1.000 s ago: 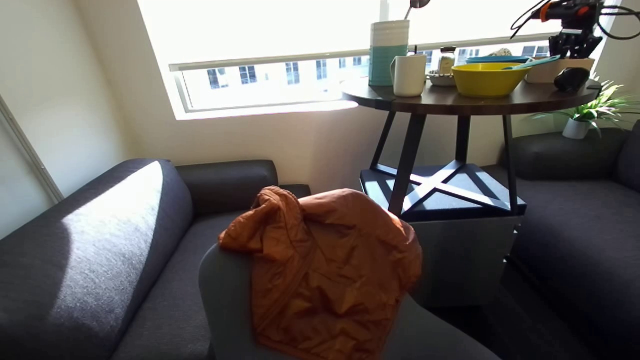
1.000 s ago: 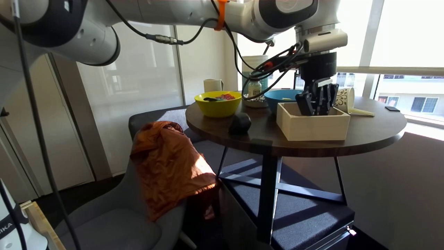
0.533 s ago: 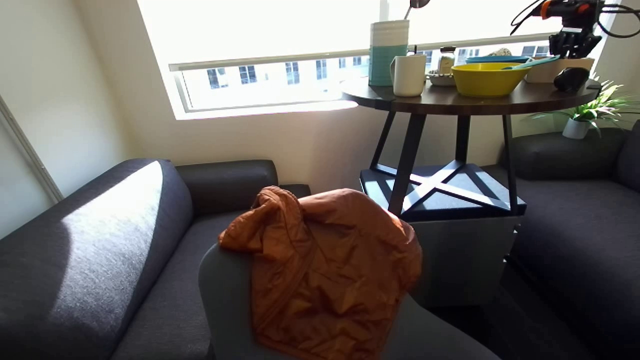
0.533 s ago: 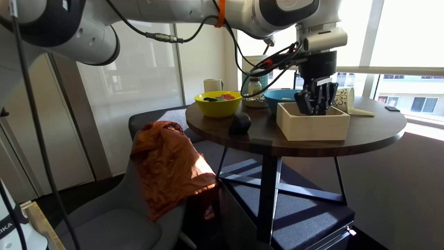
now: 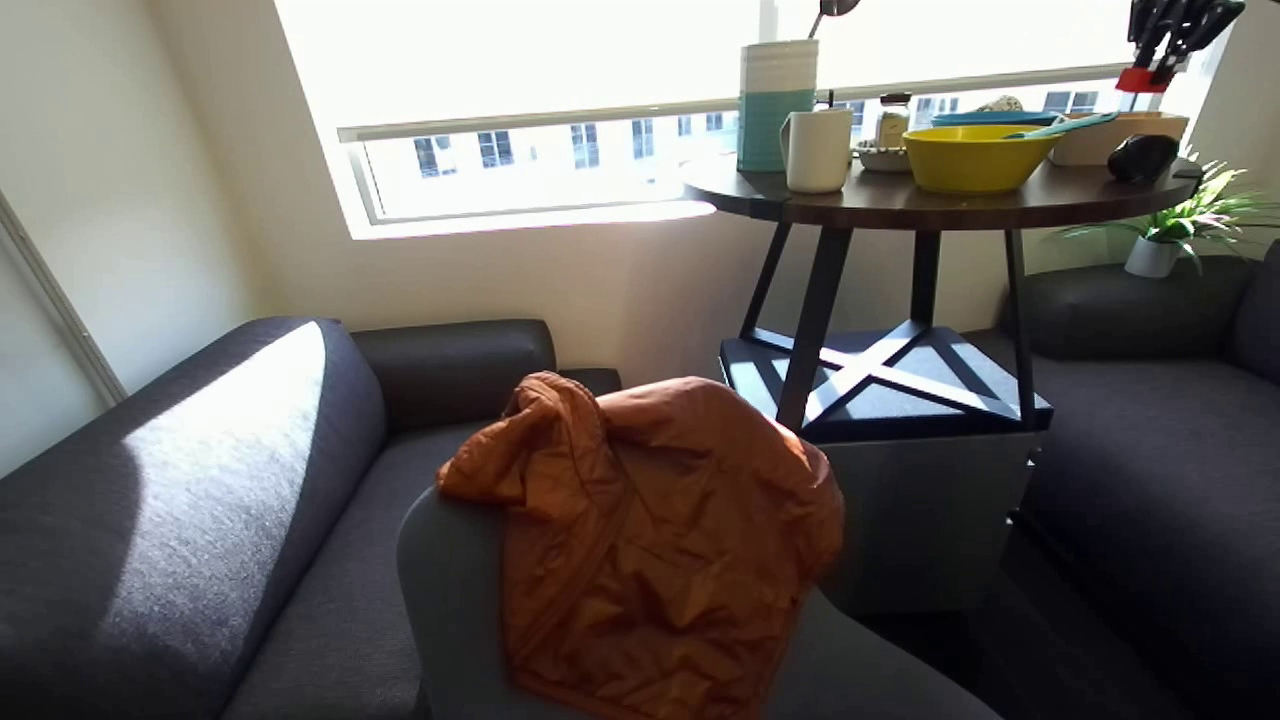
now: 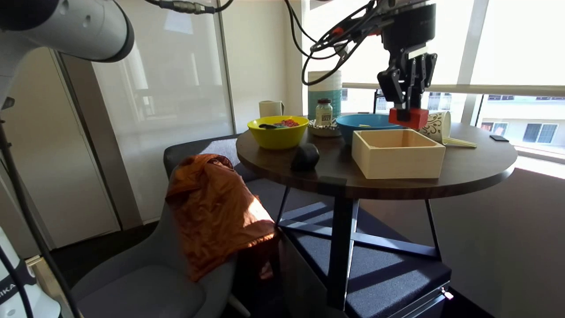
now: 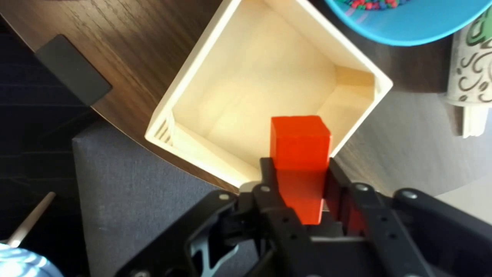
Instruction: Put the orange block on top of the bottle
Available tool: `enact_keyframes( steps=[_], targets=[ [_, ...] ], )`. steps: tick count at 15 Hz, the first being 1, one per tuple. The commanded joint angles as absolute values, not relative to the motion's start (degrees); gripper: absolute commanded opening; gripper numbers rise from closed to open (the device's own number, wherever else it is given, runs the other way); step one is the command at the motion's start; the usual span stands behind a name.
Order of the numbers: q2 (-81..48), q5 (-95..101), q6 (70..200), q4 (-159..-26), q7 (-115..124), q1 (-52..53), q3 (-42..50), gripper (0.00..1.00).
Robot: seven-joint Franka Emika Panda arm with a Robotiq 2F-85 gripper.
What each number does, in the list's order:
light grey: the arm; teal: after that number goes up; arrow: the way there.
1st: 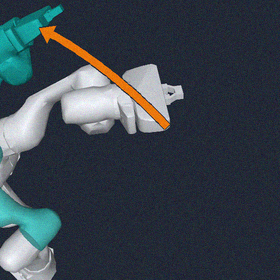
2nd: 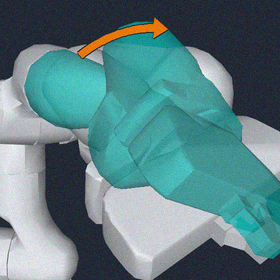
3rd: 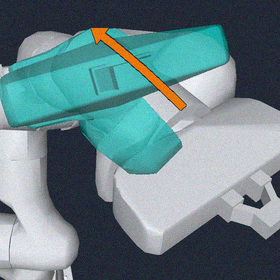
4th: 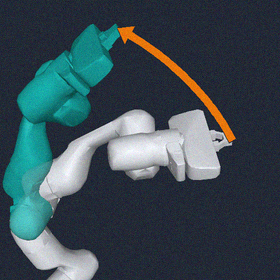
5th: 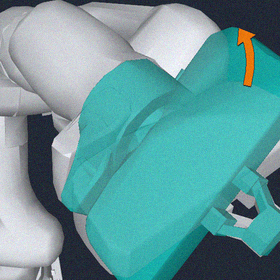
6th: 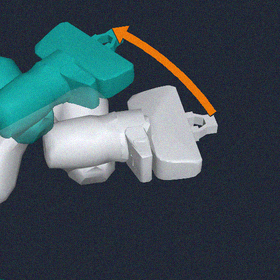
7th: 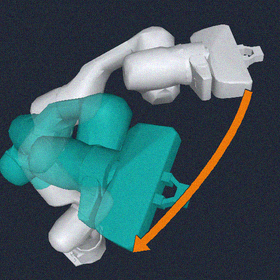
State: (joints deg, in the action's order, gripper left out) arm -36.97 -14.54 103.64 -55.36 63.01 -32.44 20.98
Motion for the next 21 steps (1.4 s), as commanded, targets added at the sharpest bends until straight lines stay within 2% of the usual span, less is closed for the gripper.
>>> enact_keyframes(
  steps=[1, 11, 12, 16, 17, 21],
  targets=[
    [-30.84, -16.36, 104.09, -60.17, 56.76, -31.54, 18.83, 0.09],
    [-17.56, -10.72, 107.57, -73.21, 38.08, -22.36, 15.51, 0.09],
    [-22.14, -12.19, 104.75, -66.58, 40.98, -23.65, 16.14, 0.33],
    [-19.63, -11.65, 105.9, -70.23, 39.12, -22.43, 15.88, 0.33],
    [-19.52, -11.65, 106.02, -70.55, 38.9, -22.49, 15.89, 0.08],
    [-16.46, -11.56, 109.25, -73.31, 30.0, -20.04, 12.54, 0.08]
  ],
)
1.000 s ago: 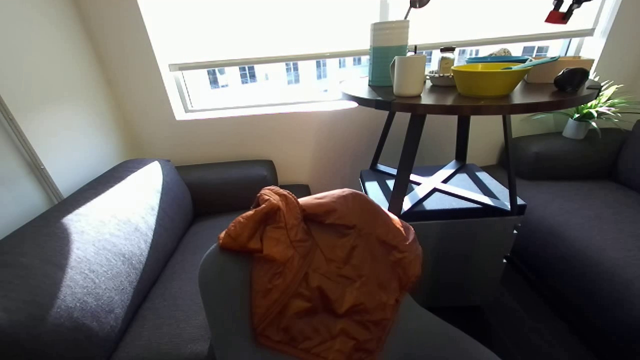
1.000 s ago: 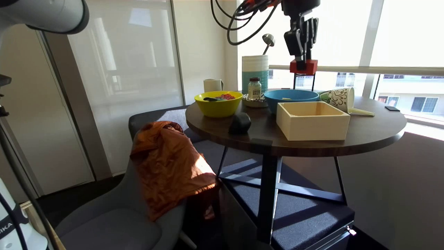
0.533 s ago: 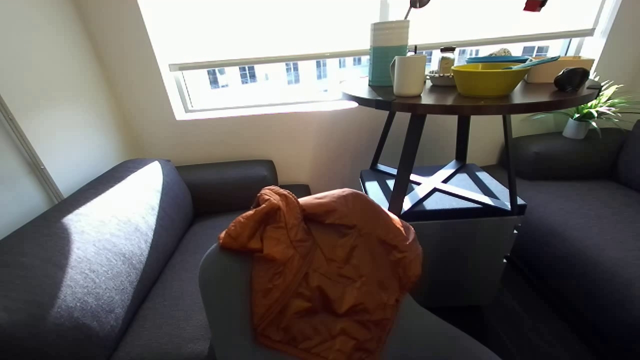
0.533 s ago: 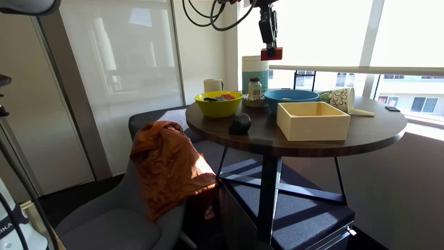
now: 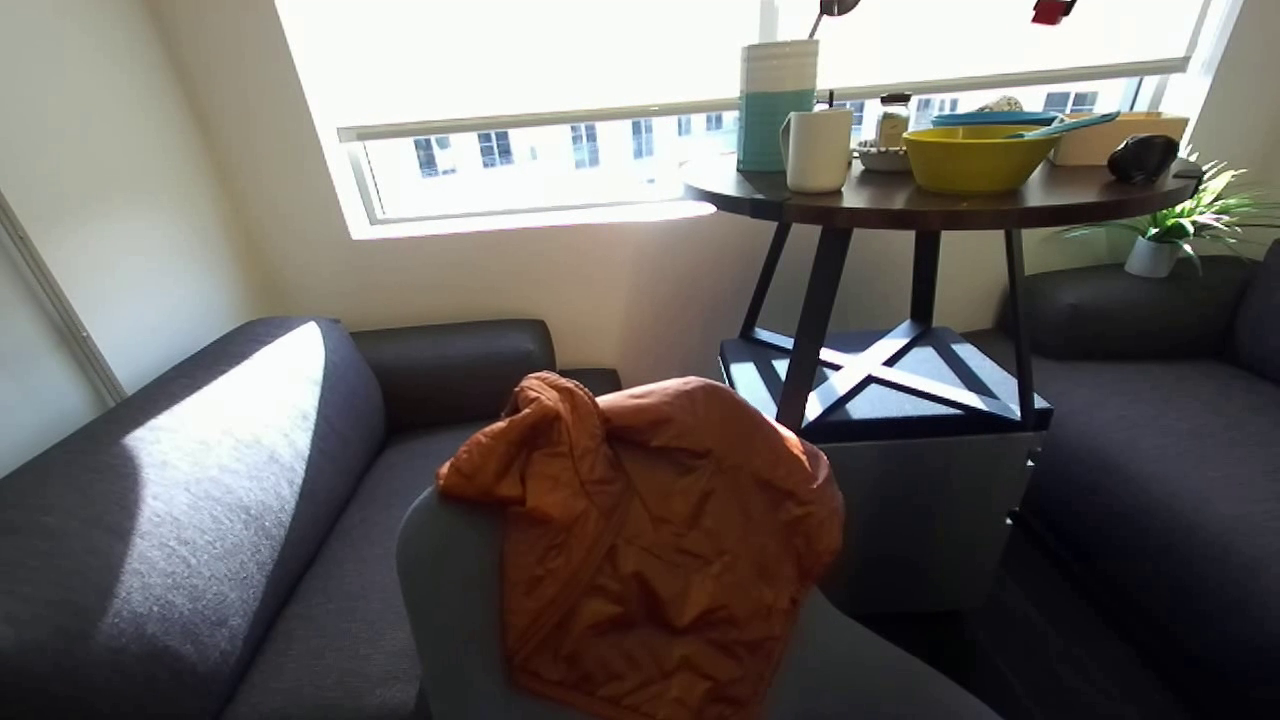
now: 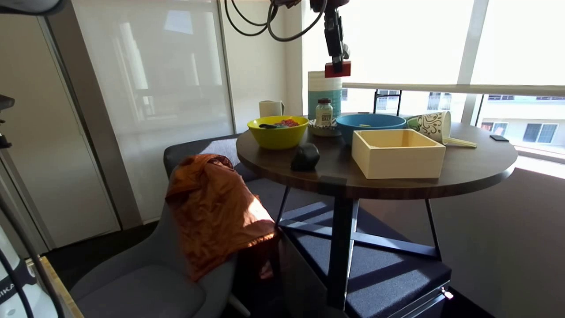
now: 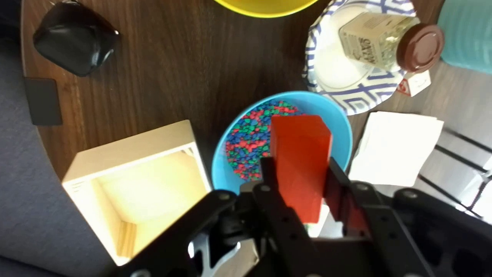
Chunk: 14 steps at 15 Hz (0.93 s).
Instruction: Put the orange block on top of the bottle
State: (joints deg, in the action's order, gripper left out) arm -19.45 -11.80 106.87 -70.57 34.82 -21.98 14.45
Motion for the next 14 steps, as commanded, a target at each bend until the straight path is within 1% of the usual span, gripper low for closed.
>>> enact_keyframes(
  steps=[1, 4, 6, 9, 12, 14],
  targets=[
    [-15.58, -11.11, 109.87, -74.03, 28.16, -19.21, 11.74, 0.08],
    [-15.39, -8.89, 108.54, -72.82, 23.42, -16.49, 9.87, 0.08],
    [-17.8, -7.43, 105.49, -68.87, 20.05, -15.31, 8.9, 0.08],
    [-22.71, -6.91, 102.33, -62.85, 14.97, -14.02, 8.63, 0.08],
    [-28.17, -5.33, 103.71, -56.91, 16.49, -13.52, 9.37, 0.08],
    [-32.1, -6.22, 102.4, -52.25, 16.42, -14.25, 8.98, 0.08]
  ],
)
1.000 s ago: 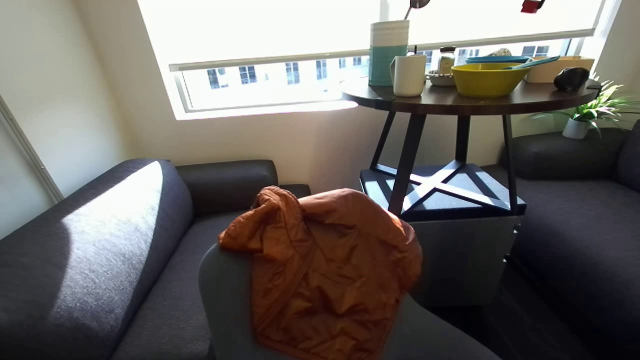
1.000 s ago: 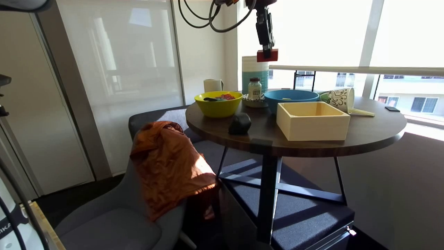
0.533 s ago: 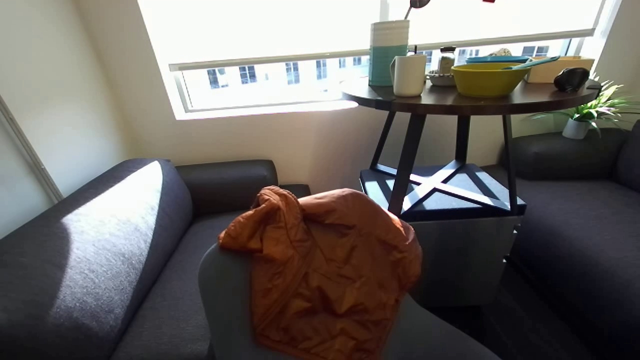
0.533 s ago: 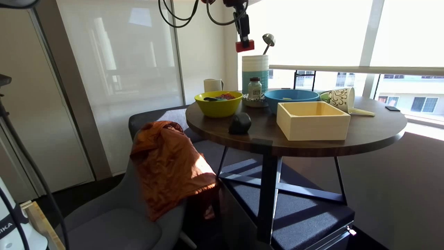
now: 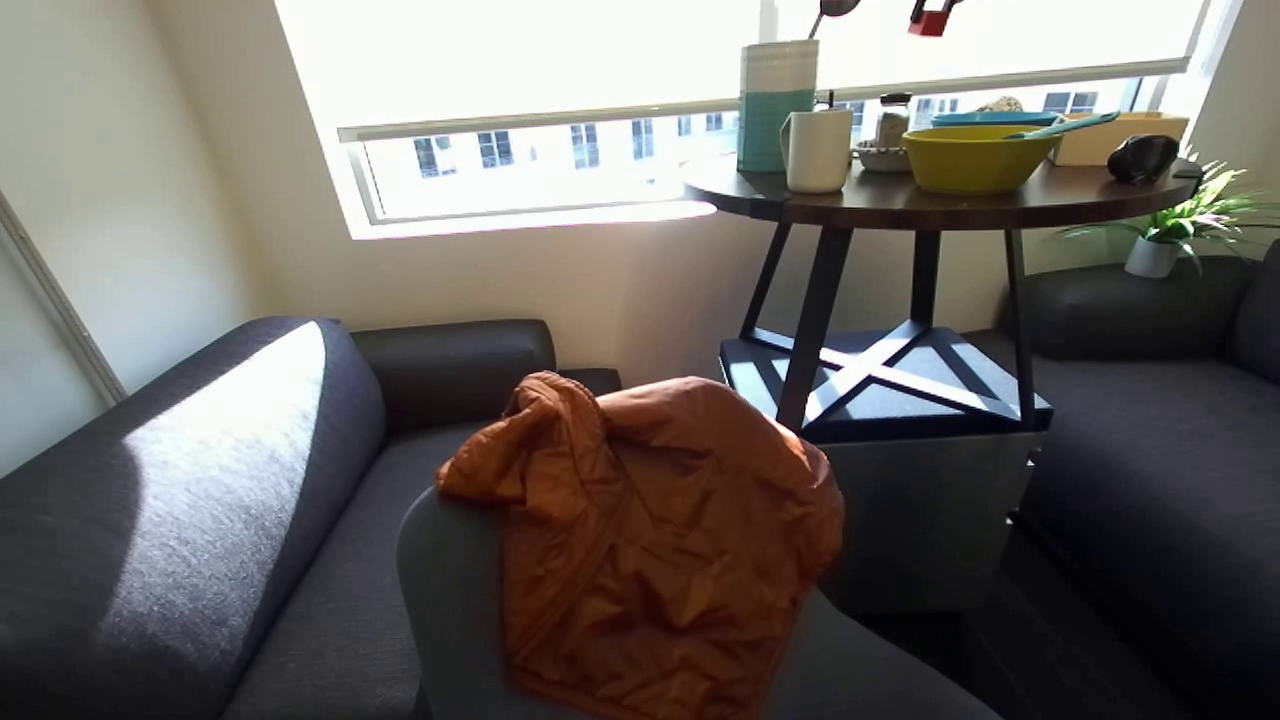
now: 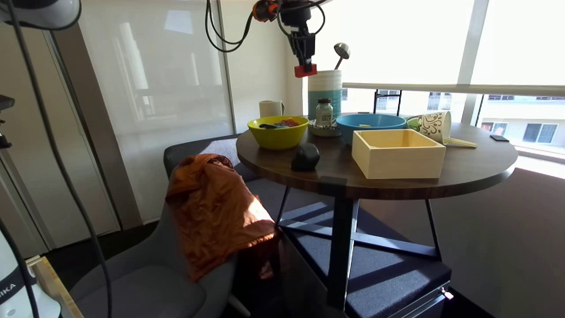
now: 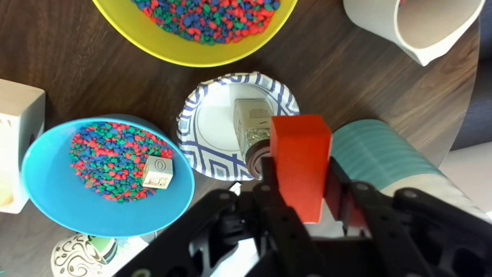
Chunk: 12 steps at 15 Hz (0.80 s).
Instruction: Put the orange block on top of the bottle
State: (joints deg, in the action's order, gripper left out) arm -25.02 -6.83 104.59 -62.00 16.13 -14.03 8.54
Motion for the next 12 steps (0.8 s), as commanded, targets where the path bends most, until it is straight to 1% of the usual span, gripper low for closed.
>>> enact_keyframes(
  steps=[1, 6, 12],
  targets=[
    [-33.66, -6.02, 101.7, -50.47, 16.47, -14.41, 9.0, 0.08],
    [-40.61, -6.42, 95.46, -40.88, 15.68, -15.21, 8.9, 0.08],
    [-45.55, -6.09, 93.07, -33.29, 17.3, -16.7, 8.39, 0.08]
  ],
)
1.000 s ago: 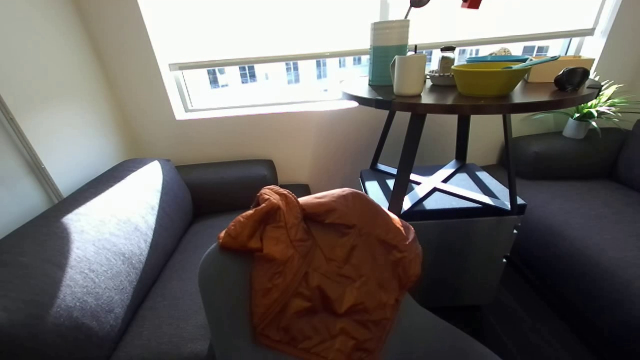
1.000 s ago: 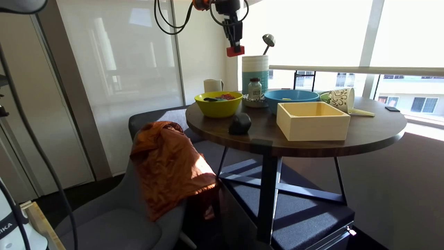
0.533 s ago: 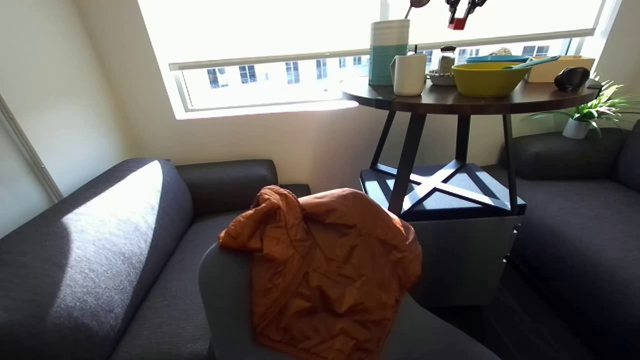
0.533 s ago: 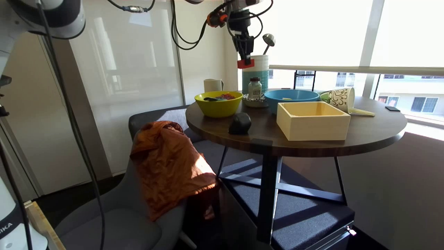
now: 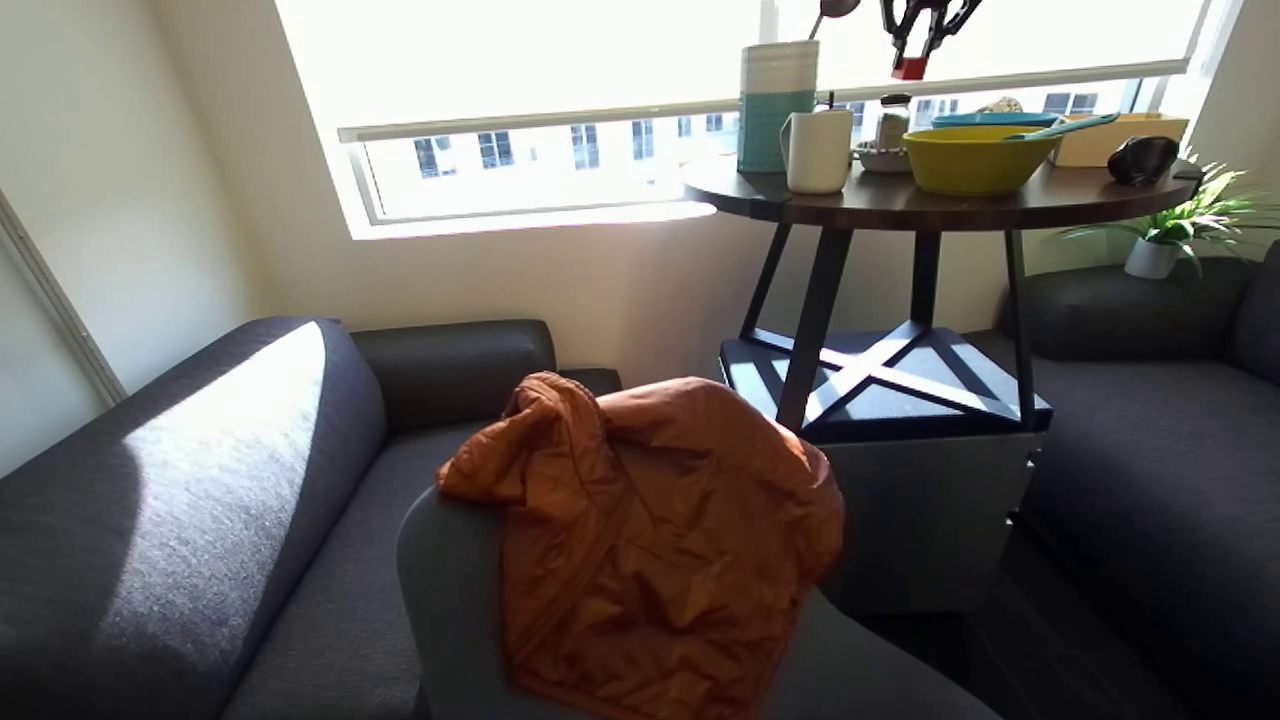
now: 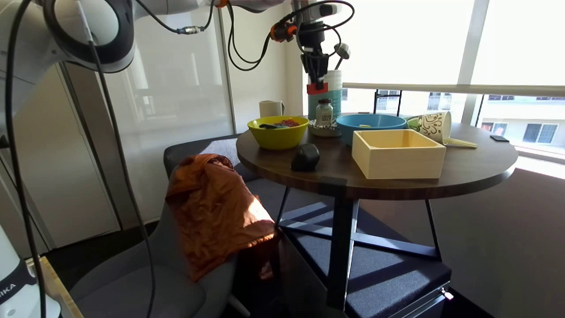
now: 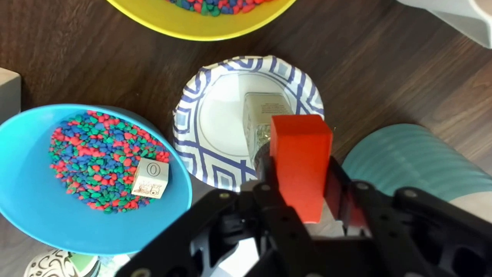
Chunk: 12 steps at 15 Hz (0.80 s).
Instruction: Put the orange block on top of the bottle
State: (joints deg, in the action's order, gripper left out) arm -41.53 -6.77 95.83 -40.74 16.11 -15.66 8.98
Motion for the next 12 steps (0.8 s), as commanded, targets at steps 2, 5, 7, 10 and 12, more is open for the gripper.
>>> enact_keyframes(
  steps=[2, 5, 7, 10, 12],
  targets=[
    [-46.93, -6.17, 92.87, -30.99, 17.87, -17.05, 8.19, 0.08],
    [-48.82, -5.79, 92.09, -27.92, 18.32, -17.21, 8.11, 0.08],
    [-48.58, -6.32, 92.9, -28.99, 18.3, -16.49, 9.23, 0.08],
    [-49.14, -6.33, 93.45, -28.58, 18.98, -16.46, 9.35, 0.08],
    [-49.43, -6.38, 93.67, -28.42, 19.51, -16.46, 9.36, 0.08]
  ],
)
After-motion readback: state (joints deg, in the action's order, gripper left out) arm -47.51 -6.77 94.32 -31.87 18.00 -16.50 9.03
